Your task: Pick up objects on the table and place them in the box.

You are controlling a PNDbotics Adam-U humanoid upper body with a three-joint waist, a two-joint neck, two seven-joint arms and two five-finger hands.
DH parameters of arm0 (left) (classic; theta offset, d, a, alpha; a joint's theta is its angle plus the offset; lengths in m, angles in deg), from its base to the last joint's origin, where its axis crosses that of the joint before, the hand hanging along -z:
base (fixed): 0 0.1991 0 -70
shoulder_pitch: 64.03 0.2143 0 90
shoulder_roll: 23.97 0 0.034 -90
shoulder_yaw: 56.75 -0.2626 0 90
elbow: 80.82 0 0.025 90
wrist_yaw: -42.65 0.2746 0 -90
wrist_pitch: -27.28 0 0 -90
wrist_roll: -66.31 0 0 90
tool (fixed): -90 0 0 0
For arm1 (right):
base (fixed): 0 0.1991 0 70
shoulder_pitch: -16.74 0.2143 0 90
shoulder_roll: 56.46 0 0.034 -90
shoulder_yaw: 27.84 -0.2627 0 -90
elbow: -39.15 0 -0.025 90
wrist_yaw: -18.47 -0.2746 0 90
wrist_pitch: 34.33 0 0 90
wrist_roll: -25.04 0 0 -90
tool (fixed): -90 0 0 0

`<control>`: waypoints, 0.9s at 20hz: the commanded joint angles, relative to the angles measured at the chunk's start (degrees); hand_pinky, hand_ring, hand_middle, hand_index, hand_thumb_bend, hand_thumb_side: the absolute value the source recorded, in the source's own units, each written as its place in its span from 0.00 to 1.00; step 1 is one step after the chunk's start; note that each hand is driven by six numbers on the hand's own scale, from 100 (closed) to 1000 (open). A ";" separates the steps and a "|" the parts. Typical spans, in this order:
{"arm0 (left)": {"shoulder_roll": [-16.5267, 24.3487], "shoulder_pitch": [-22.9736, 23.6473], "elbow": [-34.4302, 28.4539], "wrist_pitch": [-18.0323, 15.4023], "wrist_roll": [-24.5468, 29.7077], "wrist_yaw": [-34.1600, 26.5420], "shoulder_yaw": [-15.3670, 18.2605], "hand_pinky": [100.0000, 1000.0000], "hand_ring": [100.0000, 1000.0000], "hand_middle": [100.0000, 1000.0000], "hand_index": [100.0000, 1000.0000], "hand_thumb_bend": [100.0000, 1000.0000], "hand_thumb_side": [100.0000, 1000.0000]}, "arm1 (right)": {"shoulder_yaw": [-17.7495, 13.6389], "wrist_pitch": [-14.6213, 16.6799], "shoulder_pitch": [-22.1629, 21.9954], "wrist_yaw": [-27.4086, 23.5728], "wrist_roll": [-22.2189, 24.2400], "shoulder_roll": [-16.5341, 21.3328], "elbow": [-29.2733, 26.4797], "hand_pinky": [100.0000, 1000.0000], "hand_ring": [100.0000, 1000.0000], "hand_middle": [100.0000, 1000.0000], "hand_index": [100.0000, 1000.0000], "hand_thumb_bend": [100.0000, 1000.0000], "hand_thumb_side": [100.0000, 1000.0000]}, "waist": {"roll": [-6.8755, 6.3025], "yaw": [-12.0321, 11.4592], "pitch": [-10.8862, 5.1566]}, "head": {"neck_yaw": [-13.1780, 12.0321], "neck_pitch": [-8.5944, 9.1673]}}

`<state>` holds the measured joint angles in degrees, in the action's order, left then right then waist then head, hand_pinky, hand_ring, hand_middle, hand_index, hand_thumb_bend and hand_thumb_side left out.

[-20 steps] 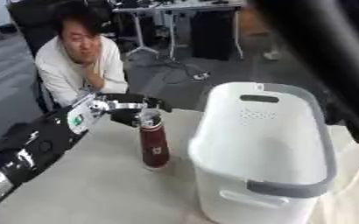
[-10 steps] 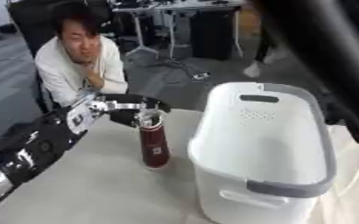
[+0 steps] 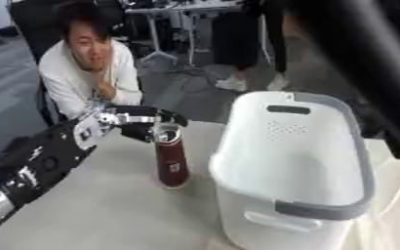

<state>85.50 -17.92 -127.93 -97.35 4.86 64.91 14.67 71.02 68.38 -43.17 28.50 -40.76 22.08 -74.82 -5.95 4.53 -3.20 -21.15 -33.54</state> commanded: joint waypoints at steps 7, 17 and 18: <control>1.40 -0.66 -1.07 -8.26 10.31 -0.73 1.03 1.00 1.00 1.00 1.00 0.01 1.00 | -0.02 -0.05 1.31 -0.44 0.54 -0.01 -0.63 0.06 0.37 0.41 0.55 0.00 0.86 | 0.11 0.01 -0.42 | -0.34 -0.05; 0.93 -0.29 -0.49 -7.47 11.59 -1.51 1.06 1.00 1.00 1.00 1.00 0.02 1.00 | 0.02 -0.19 1.42 -0.62 0.85 -0.08 -0.63 0.07 0.37 0.41 0.55 0.00 0.87 | 0.12 0.11 -0.30 | -0.29 0.36; 0.92 -0.29 -0.45 -7.42 11.73 -1.57 1.06 1.00 1.00 1.00 1.00 0.02 1.00 | 0.03 -0.19 1.42 -0.64 0.86 -0.08 -0.63 0.07 0.37 0.41 0.55 0.00 0.87 | 0.12 0.11 -0.29 | -0.31 0.51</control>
<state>85.48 -17.49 -128.10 -95.34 6.87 63.77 14.99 71.02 68.15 -43.15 28.11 -40.06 22.08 -74.82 -5.95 4.63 -3.12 -21.15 -33.49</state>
